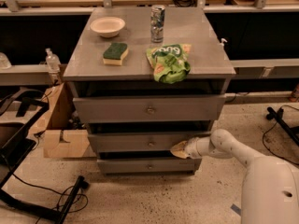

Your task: Close middle drawer

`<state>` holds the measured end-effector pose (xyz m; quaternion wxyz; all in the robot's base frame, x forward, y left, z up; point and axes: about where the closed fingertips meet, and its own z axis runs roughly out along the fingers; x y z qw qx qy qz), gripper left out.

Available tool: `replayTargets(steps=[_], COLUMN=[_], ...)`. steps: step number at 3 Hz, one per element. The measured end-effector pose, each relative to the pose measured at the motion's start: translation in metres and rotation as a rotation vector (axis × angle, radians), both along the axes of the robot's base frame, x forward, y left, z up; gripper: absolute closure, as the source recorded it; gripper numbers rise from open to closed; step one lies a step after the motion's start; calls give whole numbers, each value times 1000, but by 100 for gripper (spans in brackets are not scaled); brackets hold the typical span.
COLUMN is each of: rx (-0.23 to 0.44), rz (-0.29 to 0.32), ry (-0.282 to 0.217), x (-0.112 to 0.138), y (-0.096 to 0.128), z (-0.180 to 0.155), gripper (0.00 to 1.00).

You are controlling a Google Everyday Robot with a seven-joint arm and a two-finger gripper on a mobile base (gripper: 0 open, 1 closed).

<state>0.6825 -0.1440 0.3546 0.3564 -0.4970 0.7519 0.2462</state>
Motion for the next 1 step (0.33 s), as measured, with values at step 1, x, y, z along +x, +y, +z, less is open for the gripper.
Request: replayTargets(steps=[1], rx=[0], rz=[0], ry=[0], x=[0], y=[0], z=[0], gripper=[100])
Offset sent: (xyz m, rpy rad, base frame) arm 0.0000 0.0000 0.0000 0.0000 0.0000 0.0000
